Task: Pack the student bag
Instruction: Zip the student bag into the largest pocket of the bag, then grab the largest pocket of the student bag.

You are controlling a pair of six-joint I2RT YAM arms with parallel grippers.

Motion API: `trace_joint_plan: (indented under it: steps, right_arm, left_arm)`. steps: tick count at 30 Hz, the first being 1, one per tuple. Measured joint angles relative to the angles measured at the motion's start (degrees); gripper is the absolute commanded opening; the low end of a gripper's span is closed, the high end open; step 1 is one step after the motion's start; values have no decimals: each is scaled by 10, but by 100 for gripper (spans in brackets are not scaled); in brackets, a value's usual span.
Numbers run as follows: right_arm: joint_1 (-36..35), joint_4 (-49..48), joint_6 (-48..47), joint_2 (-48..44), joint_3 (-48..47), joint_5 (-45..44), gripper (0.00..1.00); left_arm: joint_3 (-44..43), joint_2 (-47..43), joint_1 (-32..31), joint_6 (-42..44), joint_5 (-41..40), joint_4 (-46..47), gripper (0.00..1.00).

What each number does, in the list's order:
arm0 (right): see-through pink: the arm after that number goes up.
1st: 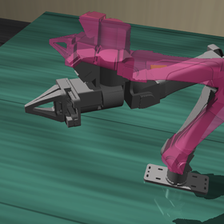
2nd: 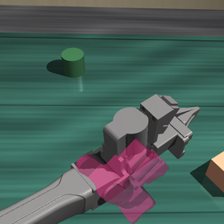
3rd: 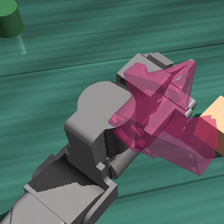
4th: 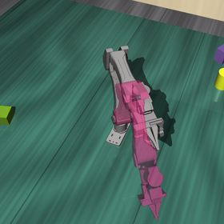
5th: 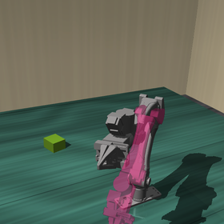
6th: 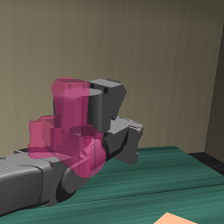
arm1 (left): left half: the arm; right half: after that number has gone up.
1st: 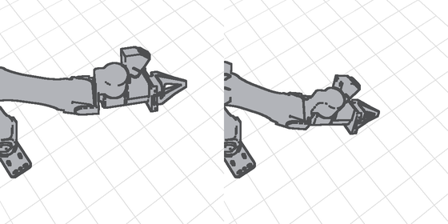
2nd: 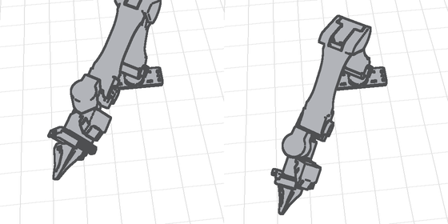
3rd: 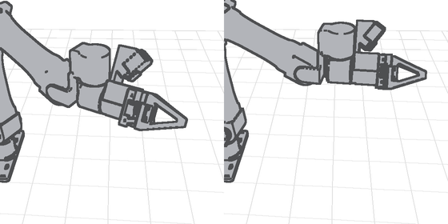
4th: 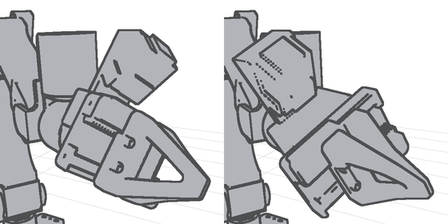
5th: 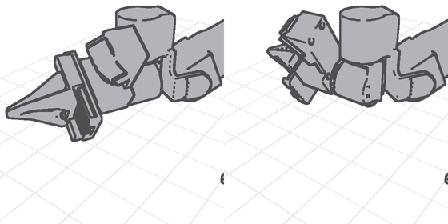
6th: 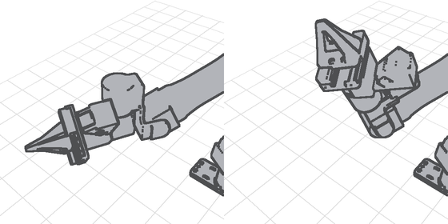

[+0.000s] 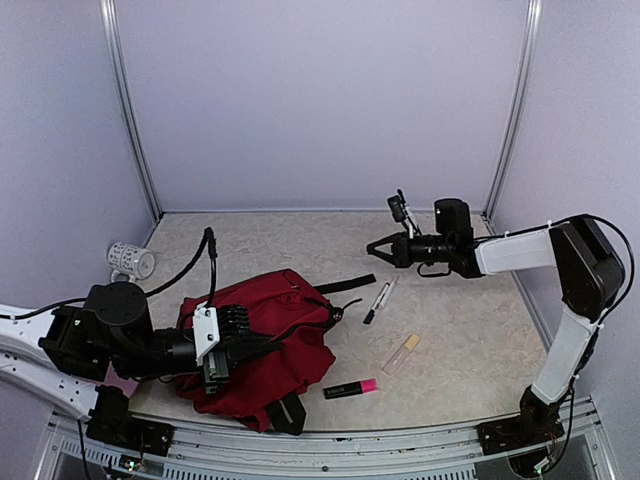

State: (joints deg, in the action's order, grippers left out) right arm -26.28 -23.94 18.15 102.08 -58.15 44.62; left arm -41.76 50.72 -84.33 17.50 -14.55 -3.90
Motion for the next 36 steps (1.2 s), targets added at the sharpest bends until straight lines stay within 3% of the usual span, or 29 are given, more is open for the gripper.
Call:
trace_joint_plan:
  steps: [3, 8, 9, 14, 16, 17, 18, 23, 30, 32, 34, 36]
  right_arm:
    - [43, 4, 1, -8, 12, -42, 0]
    - [6, 24, -21, -71, 39, -34, 0]
    - [-2, 27, -25, -89, 47, -23, 4]
    - [-23, 49, -41, -174, 100, 74, 52]
    - [-31, 77, -60, -193, 110, 108, 88]
    - [-36, 88, -65, -195, 112, 117, 97]
    - [-45, 105, -79, -195, 113, 132, 99]
    - [-91, 169, -138, -172, 124, 173, 95]
    - [-148, 211, -214, -152, 125, 172, 79]
    - [-152, 216, -223, -134, 122, 168, 72]
    - [-152, 218, -229, -115, 121, 160, 59]
    - [-152, 221, -230, -101, 120, 158, 53]
  left_arm:
    - [0, -10, -4, 1, 1, -10, 0]
    - [0, -2, -5, -23, -16, -40, 0]
    - [0, 3, -5, -31, -19, -46, 0]
    - [8, 10, -6, -61, -22, -53, 0]
    - [14, 5, -6, -71, -18, -53, 0]
    - [19, 2, -6, -76, -12, -53, 0]
    - [22, -2, -6, -82, -6, -54, 0]
    - [28, -7, -6, -112, 19, -64, 0]
    - [33, -7, -7, -129, 23, -69, 0]
    - [33, -7, -7, -131, 23, -69, 0]
    - [33, -7, -7, -132, 23, -69, 0]
    - [33, -7, -7, -132, 23, -69, 0]
